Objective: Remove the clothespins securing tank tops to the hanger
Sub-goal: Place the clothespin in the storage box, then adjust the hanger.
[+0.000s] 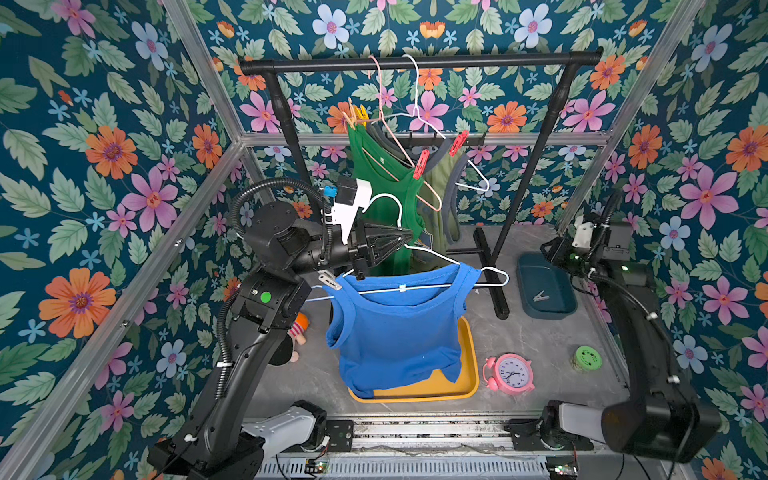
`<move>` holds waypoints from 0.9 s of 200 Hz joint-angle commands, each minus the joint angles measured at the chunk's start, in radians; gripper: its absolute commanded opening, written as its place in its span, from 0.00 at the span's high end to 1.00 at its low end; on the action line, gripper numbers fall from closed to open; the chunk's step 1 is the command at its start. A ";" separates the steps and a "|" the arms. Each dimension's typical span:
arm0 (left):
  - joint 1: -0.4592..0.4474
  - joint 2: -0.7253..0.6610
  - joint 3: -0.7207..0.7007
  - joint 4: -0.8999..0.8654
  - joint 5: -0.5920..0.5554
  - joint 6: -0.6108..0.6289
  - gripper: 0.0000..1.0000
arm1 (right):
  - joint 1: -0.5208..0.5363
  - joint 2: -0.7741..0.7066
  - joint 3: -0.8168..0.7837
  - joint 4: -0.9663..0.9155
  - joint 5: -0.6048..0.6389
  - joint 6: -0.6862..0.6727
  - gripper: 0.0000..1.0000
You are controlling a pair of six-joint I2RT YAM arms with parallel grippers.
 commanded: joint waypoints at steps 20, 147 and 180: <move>0.001 0.042 0.053 -0.112 0.074 0.079 1.00 | 0.061 -0.179 0.166 -0.036 -0.580 -0.019 0.51; 0.002 0.083 0.036 0.103 0.169 -0.109 1.00 | 0.741 0.254 0.777 -0.319 -0.416 -0.275 0.51; 0.001 0.091 0.026 0.174 0.187 -0.164 1.00 | 0.785 0.305 0.799 -0.271 -0.391 -0.286 0.52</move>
